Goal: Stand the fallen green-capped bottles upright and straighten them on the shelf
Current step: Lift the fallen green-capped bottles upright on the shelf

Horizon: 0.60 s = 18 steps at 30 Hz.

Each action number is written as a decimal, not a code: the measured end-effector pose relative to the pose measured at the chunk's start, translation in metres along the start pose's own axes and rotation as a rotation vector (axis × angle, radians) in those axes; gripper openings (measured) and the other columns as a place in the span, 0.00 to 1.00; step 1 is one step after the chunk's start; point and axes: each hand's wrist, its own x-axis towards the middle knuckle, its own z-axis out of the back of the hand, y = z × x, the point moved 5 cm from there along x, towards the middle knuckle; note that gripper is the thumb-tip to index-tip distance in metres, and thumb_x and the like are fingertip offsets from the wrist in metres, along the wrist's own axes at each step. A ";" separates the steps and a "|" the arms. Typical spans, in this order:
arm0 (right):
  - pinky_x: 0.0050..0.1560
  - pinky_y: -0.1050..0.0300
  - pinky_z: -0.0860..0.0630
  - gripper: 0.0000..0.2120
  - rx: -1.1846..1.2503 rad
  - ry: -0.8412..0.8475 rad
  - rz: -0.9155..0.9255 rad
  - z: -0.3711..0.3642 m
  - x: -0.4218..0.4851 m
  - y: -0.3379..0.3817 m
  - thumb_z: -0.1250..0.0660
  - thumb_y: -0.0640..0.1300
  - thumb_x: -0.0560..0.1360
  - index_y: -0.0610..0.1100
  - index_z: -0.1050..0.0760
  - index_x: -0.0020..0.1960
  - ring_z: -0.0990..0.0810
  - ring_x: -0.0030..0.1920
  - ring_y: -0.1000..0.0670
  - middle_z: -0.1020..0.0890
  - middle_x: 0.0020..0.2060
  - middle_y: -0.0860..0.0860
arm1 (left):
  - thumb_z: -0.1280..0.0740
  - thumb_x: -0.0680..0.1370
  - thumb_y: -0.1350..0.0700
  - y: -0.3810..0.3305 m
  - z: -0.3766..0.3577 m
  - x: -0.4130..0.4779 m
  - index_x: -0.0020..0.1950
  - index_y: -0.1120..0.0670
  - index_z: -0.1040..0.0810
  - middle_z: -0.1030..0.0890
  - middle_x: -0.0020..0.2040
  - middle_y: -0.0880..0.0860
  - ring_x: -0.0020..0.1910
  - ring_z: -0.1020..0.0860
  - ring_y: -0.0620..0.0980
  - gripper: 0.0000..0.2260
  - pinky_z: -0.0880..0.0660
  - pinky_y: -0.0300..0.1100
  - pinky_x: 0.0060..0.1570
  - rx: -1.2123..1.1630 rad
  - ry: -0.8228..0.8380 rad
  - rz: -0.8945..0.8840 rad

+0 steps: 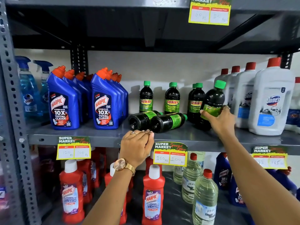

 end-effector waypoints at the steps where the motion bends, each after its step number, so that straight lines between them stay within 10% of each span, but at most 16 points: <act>1: 0.55 0.43 0.26 0.36 -0.059 -0.003 0.010 -0.001 -0.001 0.001 0.28 0.64 0.65 0.37 0.29 0.59 0.22 0.58 0.35 0.20 0.57 0.37 | 0.39 0.79 0.53 0.000 0.000 -0.001 0.41 0.54 0.15 0.14 0.40 0.48 0.40 0.18 0.45 0.14 0.31 0.39 0.41 0.002 -0.013 -0.003; 7: 0.46 0.48 0.29 0.31 -0.172 0.016 0.134 -0.009 0.001 0.006 0.31 0.62 0.69 0.35 0.28 0.53 0.23 0.54 0.36 0.20 0.51 0.38 | 0.43 0.81 0.51 -0.006 -0.001 -0.011 0.47 0.54 0.15 0.14 0.45 0.49 0.46 0.17 0.46 0.17 0.29 0.41 0.50 -0.023 -0.060 0.078; 14: 0.51 0.55 0.26 0.21 0.340 0.350 -0.087 -0.020 0.005 -0.011 0.29 0.36 0.65 0.35 0.26 0.57 0.20 0.56 0.42 0.17 0.47 0.45 | 0.43 0.81 0.52 -0.005 -0.001 -0.012 0.47 0.54 0.16 0.14 0.45 0.49 0.46 0.17 0.46 0.17 0.30 0.41 0.50 -0.016 -0.052 0.087; 18: 0.48 0.56 0.26 0.33 0.222 0.236 -0.080 -0.014 0.005 -0.010 0.20 0.44 0.61 0.40 0.29 0.62 0.22 0.52 0.45 0.20 0.48 0.49 | 0.43 0.81 0.51 -0.005 -0.004 -0.012 0.47 0.54 0.16 0.14 0.45 0.49 0.46 0.17 0.46 0.17 0.30 0.41 0.50 -0.016 -0.056 0.104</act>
